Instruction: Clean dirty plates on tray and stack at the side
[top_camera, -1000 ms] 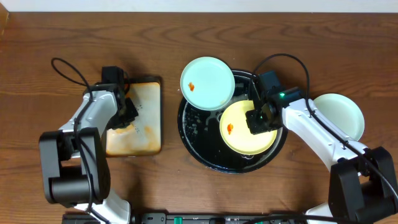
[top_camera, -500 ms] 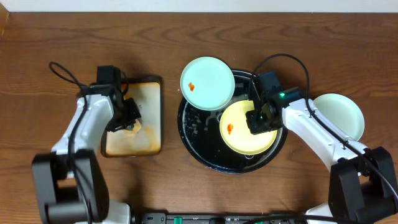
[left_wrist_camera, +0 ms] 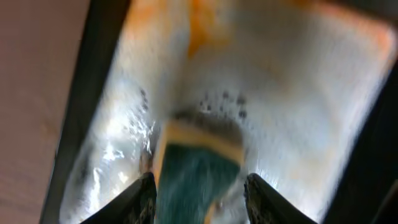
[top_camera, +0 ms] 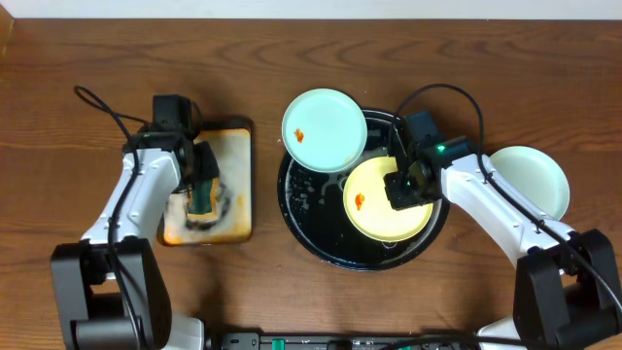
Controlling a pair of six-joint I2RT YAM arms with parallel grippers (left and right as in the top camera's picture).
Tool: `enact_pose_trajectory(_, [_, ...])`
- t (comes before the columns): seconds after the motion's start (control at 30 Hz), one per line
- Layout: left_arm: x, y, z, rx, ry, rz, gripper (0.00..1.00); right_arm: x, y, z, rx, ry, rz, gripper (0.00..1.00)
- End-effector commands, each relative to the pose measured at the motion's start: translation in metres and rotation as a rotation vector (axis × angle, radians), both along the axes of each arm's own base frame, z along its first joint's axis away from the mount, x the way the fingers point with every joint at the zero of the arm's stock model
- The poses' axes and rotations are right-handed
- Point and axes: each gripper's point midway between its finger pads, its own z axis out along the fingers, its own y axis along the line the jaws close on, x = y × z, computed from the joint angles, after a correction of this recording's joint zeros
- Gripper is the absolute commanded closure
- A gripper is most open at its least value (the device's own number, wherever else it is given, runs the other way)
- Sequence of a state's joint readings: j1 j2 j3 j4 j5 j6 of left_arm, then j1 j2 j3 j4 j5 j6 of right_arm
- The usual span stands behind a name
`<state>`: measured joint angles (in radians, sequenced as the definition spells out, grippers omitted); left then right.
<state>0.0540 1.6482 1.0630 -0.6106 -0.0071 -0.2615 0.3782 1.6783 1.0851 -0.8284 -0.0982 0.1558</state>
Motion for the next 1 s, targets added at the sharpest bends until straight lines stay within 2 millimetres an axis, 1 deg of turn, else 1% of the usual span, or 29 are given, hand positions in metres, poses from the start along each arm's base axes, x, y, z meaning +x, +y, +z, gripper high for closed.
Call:
enact_pose_trajectory(0.0, [0.002, 0.005, -0.005, 0.031, 0.009, 0.001, 0.53, -0.001, -0.001, 0.000, 0.005, 0.007, -0.001, 0.69])
enact_pose_trajectory(0.1, [-0.006, 0.004, -0.015, 0.031, 0.060, -0.014, 0.54, -0.001, -0.001, 0.000, 0.005, 0.008, -0.002, 0.70])
enact_pose_trajectory(0.13, [-0.011, 0.003, -0.025, 0.042, 0.096, -0.065, 0.55, -0.001, -0.001, 0.000, 0.005, 0.008, -0.006, 0.70])
enact_pose_trajectory(0.23, [-0.019, 0.002, -0.046, 0.049, 0.162, -0.123, 0.57, -0.001, 0.000, 0.000, 0.007, 0.006, -0.008, 0.70])
enact_pose_trajectory(0.33, [-0.024, 0.001, -0.062, 0.039, 0.211, -0.126, 0.70, 0.000, 0.000, 0.000, 0.007, 0.005, -0.008, 0.70])
enact_pose_trajectory(0.43, [-0.026, 0.001, -0.072, 0.034, 0.235, -0.127, 0.87, -0.001, -0.001, 0.000, 0.007, 0.006, -0.008, 0.70])
enact_pose_trajectory(0.47, [-0.025, 0.000, -0.073, 0.030, 0.233, -0.128, 0.92, -0.001, 0.000, 0.000, 0.007, 0.006, -0.008, 0.70])
enact_pose_trajectory(0.57, [-0.017, -0.008, -0.067, -0.014, 0.198, -0.136, 0.92, -0.001, 0.000, 0.000, 0.007, 0.006, -0.008, 0.70])
enact_pose_trajectory(0.67, [-0.005, -0.017, -0.051, -0.065, 0.144, -0.149, 0.92, -0.001, -0.001, 0.000, 0.007, 0.006, -0.008, 0.70])
enact_pose_trajectory(0.73, [0.003, -0.021, -0.037, -0.085, 0.102, -0.151, 0.93, -0.001, -0.001, 0.000, 0.006, 0.006, -0.009, 0.70])
enact_pose_trajectory(0.8, [0.009, -0.021, -0.021, -0.084, 0.059, -0.138, 0.92, -0.001, -0.001, 0.000, 0.006, 0.007, -0.008, 0.70])
enact_pose_trajectory(0.83, [0.010, -0.021, -0.015, -0.082, 0.040, -0.139, 0.87, -0.001, -0.001, 0.000, 0.006, 0.008, -0.008, 0.70])
enact_pose_trajectory(0.87, [0.012, -0.021, -0.007, -0.079, 0.018, -0.140, 0.76, -0.001, -0.001, 0.000, 0.006, 0.008, -0.009, 0.70])
enact_pose_trajectory(0.9, [0.012, -0.021, -0.001, -0.077, 0.003, -0.141, 0.61, -0.001, -0.001, 0.000, 0.006, 0.008, -0.008, 0.70])
enact_pose_trajectory(0.93, [0.012, -0.021, 0.006, -0.074, -0.014, -0.142, 0.54, -0.001, -0.001, 0.000, 0.006, 0.008, -0.009, 0.70])
enact_pose_trajectory(0.97, [0.012, -0.021, 0.011, -0.073, -0.027, -0.143, 0.50, -0.001, -0.001, 0.000, 0.006, 0.008, -0.008, 0.70])
